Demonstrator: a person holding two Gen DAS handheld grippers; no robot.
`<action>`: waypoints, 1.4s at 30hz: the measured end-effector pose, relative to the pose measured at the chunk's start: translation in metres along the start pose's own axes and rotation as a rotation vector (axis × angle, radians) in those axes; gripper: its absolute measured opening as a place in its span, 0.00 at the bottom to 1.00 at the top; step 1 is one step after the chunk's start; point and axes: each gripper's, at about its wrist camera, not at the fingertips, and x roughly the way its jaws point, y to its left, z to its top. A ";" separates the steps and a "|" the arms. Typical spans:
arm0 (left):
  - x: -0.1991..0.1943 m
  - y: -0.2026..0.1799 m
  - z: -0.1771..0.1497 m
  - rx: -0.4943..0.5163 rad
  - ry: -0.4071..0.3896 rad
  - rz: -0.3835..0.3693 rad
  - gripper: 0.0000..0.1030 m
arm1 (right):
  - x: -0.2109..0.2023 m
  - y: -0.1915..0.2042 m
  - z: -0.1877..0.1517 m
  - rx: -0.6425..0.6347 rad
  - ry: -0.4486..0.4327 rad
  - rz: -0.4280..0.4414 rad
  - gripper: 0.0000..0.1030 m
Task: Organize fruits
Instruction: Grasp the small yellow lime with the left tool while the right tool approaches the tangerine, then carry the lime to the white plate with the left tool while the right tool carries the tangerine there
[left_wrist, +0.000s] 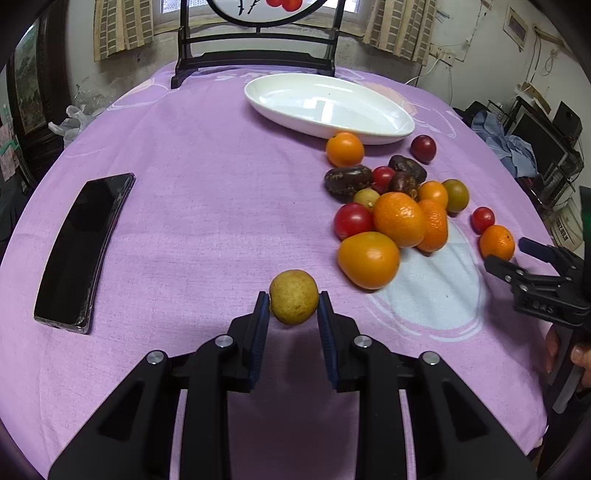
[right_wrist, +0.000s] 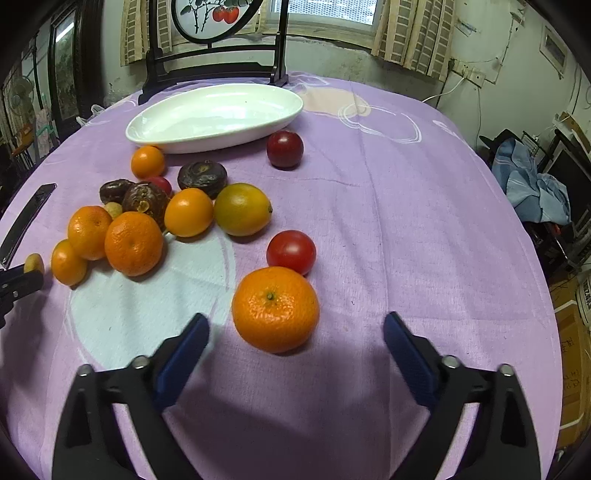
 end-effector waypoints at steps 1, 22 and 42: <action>0.000 0.000 0.000 0.002 -0.002 -0.001 0.25 | 0.001 0.000 0.000 -0.002 0.007 0.003 0.79; -0.013 -0.015 0.035 0.086 -0.035 -0.035 0.25 | -0.054 -0.006 0.019 0.028 -0.109 0.168 0.43; 0.113 -0.021 0.223 0.055 0.009 0.082 0.25 | 0.073 0.031 0.189 -0.015 0.012 0.224 0.43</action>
